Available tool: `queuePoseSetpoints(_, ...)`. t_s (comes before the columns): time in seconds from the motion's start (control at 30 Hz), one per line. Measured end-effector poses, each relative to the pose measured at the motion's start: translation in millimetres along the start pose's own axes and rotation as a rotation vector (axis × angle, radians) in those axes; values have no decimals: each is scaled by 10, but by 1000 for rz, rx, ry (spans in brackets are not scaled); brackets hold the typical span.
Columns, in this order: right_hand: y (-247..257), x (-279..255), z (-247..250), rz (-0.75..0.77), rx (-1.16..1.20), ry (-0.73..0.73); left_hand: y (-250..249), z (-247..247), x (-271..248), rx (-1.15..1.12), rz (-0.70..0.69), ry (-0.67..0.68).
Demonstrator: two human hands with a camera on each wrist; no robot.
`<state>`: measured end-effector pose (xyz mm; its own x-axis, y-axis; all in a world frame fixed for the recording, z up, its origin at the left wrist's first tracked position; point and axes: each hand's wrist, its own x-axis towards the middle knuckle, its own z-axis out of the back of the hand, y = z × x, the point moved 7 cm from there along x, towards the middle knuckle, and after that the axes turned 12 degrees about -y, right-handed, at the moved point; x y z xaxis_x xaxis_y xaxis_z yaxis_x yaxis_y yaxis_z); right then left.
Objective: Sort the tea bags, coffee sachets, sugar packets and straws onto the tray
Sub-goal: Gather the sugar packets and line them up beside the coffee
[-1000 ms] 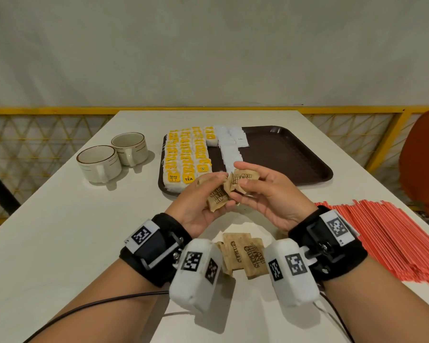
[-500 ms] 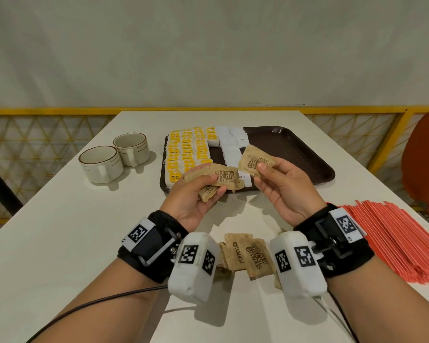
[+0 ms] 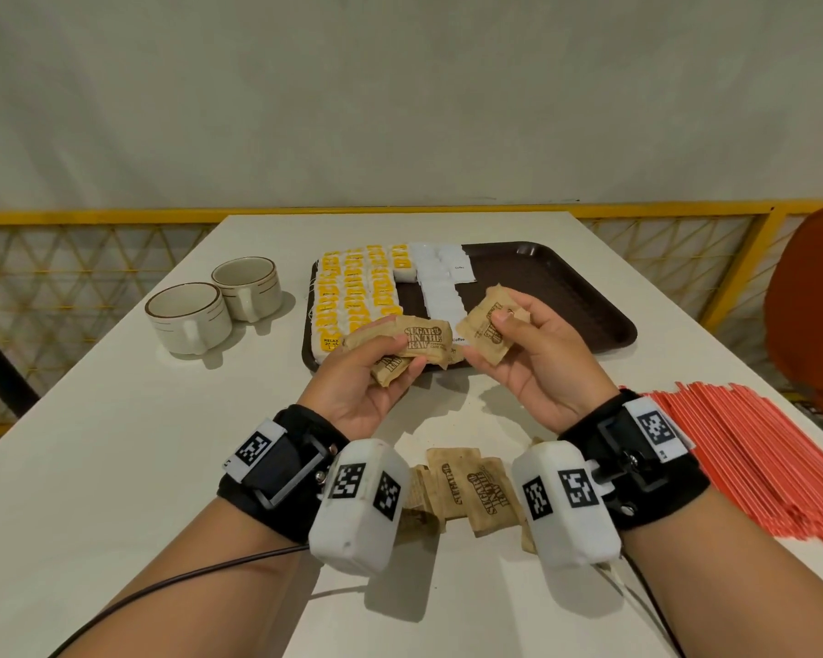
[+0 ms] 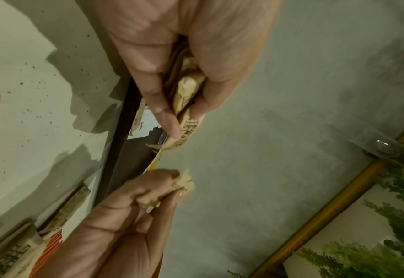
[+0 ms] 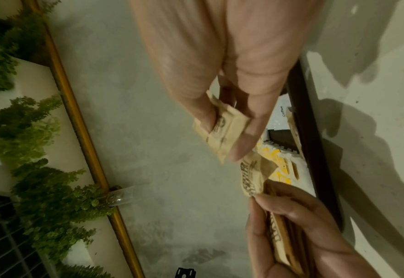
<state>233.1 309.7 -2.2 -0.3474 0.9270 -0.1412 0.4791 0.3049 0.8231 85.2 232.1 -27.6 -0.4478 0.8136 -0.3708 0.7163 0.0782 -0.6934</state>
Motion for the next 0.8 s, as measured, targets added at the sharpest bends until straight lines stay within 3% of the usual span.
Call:
queuePoseSetpoints(0.1,28,-13,13,68,-153,-1,4,-8,-12,50,1,23)
queuePoseSetpoints(0.3,-75,-53,-66,155,-526,184,72,-72,-97,249,51,129)
queuePoseSetpoints(0.43,-123,-59,-62,105,-580,230,116,-102,-138,254,132,159)
queuePoseSetpoints(0.6,-28,-93,-164,165,-595,294,252,-94,-153,332,300,199)
queuePoseSetpoints(0.8,-14,-93,-475,329,-989,403,351,-182,-247,183,411,243)
